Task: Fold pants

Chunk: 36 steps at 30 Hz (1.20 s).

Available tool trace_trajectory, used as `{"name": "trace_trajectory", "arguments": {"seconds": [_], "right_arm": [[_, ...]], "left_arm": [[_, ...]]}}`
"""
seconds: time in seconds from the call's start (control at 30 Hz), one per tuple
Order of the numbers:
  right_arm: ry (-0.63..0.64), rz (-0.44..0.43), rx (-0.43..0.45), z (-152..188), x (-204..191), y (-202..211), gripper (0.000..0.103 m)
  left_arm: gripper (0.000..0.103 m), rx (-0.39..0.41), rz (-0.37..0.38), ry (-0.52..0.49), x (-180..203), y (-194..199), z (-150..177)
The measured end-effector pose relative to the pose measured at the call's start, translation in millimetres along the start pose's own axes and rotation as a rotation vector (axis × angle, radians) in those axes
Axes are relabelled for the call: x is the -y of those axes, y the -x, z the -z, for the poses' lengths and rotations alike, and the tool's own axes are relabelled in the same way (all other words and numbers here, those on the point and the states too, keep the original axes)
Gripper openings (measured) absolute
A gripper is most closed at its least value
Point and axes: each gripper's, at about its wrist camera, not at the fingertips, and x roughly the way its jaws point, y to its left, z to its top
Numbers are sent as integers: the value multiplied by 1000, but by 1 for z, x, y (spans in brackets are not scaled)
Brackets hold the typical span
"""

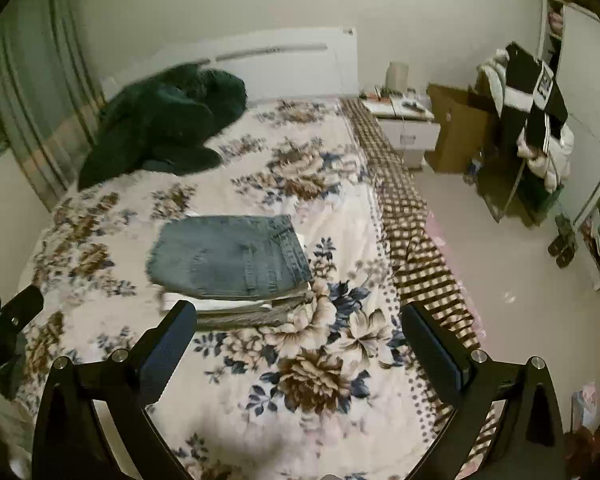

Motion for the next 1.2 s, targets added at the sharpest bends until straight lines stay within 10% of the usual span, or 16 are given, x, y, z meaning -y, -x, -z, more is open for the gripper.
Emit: {"name": "trace_trajectory", "arguments": {"seconds": [0.47,1.2], "right_arm": [[66,-69,147,37,13,211,103],[73,-66,166,44,1,270,103]], "left_arm": [[102,128,-30,-7,11,159,35],[102,135,-22,-6,1,187,52]]}}
